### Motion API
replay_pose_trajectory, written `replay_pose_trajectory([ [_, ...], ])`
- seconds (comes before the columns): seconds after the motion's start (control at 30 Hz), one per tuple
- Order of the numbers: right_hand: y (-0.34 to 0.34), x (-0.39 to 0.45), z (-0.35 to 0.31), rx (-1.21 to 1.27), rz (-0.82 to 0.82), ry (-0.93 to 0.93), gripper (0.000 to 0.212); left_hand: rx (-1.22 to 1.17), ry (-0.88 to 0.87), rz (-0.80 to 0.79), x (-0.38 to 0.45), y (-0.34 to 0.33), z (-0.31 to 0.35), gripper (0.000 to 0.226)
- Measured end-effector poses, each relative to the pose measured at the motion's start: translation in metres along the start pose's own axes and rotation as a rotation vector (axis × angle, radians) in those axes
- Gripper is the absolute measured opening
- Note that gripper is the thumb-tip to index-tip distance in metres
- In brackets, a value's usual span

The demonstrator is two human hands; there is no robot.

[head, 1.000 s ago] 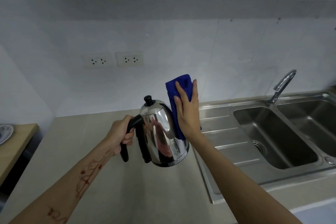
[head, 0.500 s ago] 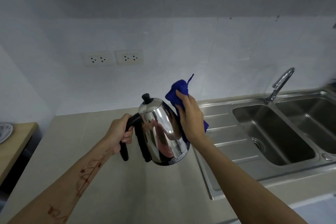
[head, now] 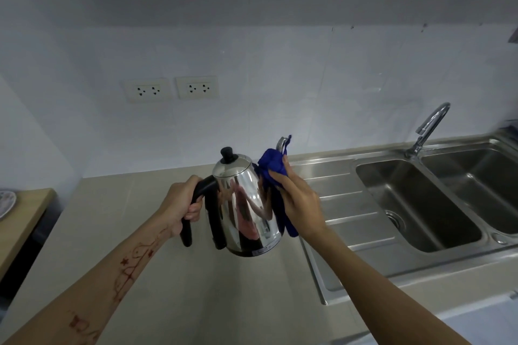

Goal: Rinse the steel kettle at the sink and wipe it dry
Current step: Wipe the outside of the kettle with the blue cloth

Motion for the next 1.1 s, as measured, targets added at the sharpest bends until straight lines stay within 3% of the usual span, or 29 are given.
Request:
replay_pose_trajectory([
  [0.13, 0.006, 0.019, -0.013, 0.036, 0.092, -0.054, 0.043, -0.022, 0.007, 0.001, -0.002, -0.008, -0.003, 0.044],
  [0.33, -0.004, -0.024, 0.002, 0.227, 0.084, -0.127, 0.038, 0.004, -0.020, -0.005, 0.000, -0.001, 0.004, 0.043],
  [0.47, -0.013, -0.028, 0.009, 0.514, 0.111, -0.497, 0.025, 0.005, -0.008, -0.020, -0.001, 0.003, 0.001, 0.045],
  [0.6, 0.001, 0.004, 0.015, 1.179, 0.074, -0.677, 0.016, -0.041, 0.004, -0.050, -0.001, 0.009, 0.005, 0.048],
  [0.67, 0.012, 0.026, 0.017, 1.336, -0.020, -0.759, 0.015, -0.071, 0.004, -0.055, -0.001, 0.010, 0.008, 0.050],
  [0.73, 0.016, 0.038, 0.017, 1.337, -0.163, -0.828, 0.022, -0.093, 0.002, -0.045, 0.000, 0.011, 0.010, 0.051],
  [0.8, 0.012, 0.039, 0.018, 1.264, -0.209, -0.919, 0.032, -0.097, -0.011, -0.011, 0.001, 0.012, 0.011, 0.052],
  [0.9, -0.007, 0.028, 0.019, 1.029, -0.232, -0.911, 0.044, -0.087, -0.023, 0.057, 0.005, 0.017, 0.010, 0.047],
  [1.0, -0.021, 0.007, -0.005, 0.777, -0.156, -0.820, 0.041, -0.075, -0.017, 0.095, 0.008, 0.018, 0.003, 0.044],
  [1.1, -0.029, -0.003, -0.047, 0.678, -0.077, -0.578, 0.039, -0.045, -0.007, 0.081, 0.011, 0.019, 0.002, 0.041],
])
Point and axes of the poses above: each hand's wrist, its own x-axis towards the middle knuckle, its own y-axis out of the back of the hand, z = x × y, the point moved 3 cm from there along x, towards the middle knuckle, and after that the axes turned 13 degrees about -z, right-handed, at the moved point
